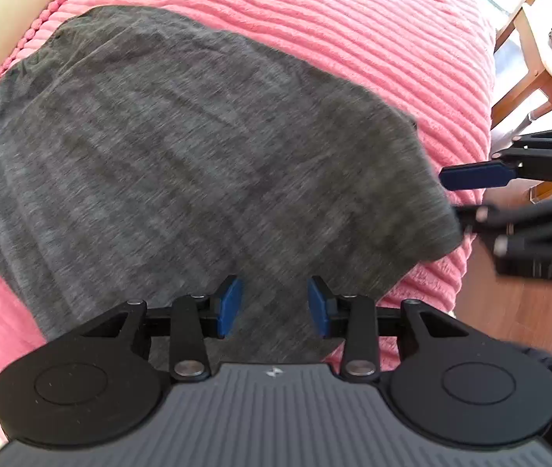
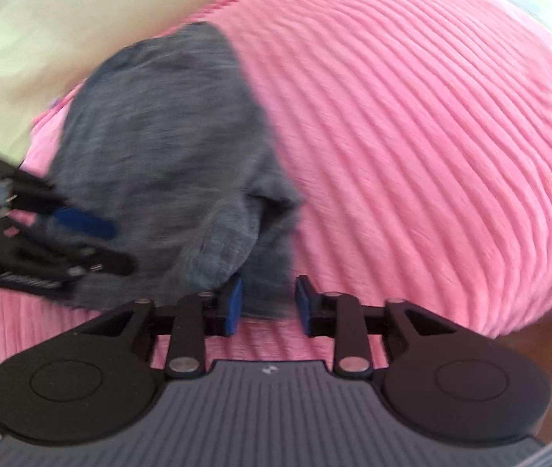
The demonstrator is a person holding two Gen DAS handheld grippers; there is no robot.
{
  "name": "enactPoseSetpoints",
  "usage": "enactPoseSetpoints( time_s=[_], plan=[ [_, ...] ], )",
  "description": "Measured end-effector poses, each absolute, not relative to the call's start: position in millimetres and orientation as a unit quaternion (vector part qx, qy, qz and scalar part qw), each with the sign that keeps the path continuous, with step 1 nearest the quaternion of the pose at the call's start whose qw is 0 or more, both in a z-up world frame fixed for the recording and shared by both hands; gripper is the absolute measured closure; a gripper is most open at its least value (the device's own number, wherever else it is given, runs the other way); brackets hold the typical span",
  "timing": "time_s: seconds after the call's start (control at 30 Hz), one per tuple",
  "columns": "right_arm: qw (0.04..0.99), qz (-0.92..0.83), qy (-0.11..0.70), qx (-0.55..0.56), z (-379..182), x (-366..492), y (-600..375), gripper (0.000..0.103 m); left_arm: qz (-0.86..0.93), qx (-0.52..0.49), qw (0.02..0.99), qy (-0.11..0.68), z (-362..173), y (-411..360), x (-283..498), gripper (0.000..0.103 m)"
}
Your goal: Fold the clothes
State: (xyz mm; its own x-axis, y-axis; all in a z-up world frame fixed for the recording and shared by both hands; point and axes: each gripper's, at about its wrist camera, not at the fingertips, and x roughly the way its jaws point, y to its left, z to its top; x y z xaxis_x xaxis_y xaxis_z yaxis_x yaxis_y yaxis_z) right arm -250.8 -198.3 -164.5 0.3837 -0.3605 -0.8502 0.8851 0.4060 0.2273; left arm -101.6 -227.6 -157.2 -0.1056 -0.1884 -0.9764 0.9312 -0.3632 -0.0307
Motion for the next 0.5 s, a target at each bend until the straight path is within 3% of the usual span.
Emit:
enactPoseSetpoints(
  time_s=[0.17, 0.2, 0.23, 0.3, 0.43, 0.5],
  plan=[
    [0.747, -0.427, 0.391, 0.327, -166.2, -232.8, -192.6, 0.053, -0.645, 0.509, 0.437, 0.364, -164.3, -228.3, -109.5, 0.057],
    [0.751, -0.424, 0.396, 0.315, -172.0, -234.1, -189.2, 0.061, -0.644, 0.511, 0.439, 0.362, -165.5, -228.0, -111.1, 0.057],
    [0.754, -0.421, 0.403, 0.303, -177.5, -232.4, -189.2, 0.083, -0.643, 0.511, 0.443, 0.361, -167.3, -228.0, -112.4, 0.056],
    [0.758, -0.418, 0.409, 0.288, -182.3, -236.0, -189.0, 0.097, -0.640, 0.508, 0.448, 0.363, -170.1, -229.9, -113.6, 0.056],
    [0.735, -0.435, 0.309, 0.419, -176.0, -297.5, -202.0, 0.100, -0.637, 0.501, 0.460, 0.363, -171.6, -224.9, -118.1, 0.054],
    [0.703, -0.434, 0.303, 0.476, -188.3, -323.8, -208.2, 0.101, -0.632, 0.503, 0.467, 0.360, -173.9, -218.1, -122.2, 0.054]
  ],
)
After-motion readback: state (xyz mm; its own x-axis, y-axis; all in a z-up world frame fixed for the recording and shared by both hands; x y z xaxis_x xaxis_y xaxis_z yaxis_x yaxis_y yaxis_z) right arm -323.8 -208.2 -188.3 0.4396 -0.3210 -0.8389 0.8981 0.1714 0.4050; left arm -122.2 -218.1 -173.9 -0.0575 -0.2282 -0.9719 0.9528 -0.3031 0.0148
